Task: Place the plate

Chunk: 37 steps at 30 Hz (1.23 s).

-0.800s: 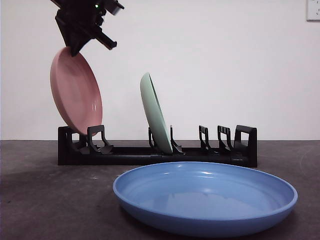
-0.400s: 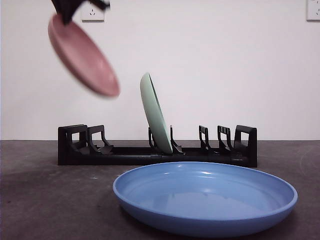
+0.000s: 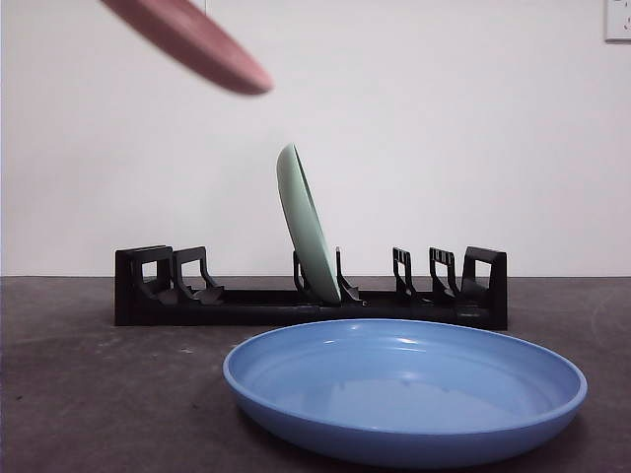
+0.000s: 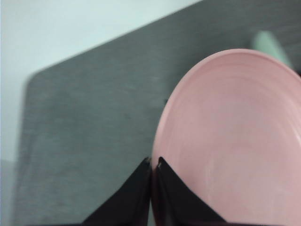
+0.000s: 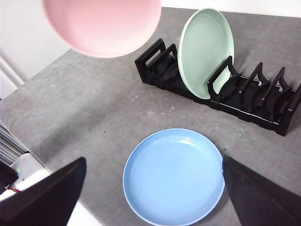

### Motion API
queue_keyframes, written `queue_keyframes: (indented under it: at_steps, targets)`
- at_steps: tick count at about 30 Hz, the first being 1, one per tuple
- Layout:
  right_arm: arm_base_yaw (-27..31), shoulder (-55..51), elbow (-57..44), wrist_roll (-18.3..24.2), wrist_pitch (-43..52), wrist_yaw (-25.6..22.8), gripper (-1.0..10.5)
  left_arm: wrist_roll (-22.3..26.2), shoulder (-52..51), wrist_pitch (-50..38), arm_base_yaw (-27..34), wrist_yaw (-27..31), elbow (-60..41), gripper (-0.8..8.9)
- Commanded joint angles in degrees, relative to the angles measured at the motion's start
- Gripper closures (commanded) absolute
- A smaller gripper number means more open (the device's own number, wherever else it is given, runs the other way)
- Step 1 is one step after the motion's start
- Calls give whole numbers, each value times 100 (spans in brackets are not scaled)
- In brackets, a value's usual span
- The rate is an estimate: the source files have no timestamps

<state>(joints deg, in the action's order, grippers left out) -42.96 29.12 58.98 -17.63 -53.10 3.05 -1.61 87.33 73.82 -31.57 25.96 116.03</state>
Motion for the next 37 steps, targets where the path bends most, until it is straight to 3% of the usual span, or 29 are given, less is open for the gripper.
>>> queue_keyframes:
  at_steps: [1, 6, 12, 20, 26, 32, 37]
  targets:
    - [-35, 26, 96, -151, 72, 0, 481, -295, -170, 74, -44, -417, 188, 805]
    - [-35, 26, 96, -166, 68, 0, 481, -387, -555, 170, -44, -1132, -59, 805]
    - [-35, 26, 96, -181, 70, 17, 481, -407, -1246, -127, -44, -1952, -1381, 805]
    - [-35, 26, 96, -195, 66, 17, 481, -527, -2035, -1386, -44, -3355, -3488, 805]
    - [-35, 26, 96, -192, 59, 57, 481, -586, -2109, -2542, -44, -4105, -4756, 805]
    - [-35, 26, 96, -192, 55, 68, 481, -710, -1978, -3991, -44, -4535, -5910, 805]
    - [-35, 26, 96, -195, 46, 68, 481, -734, -1606, -4522, -59, -4664, -6192, 805]
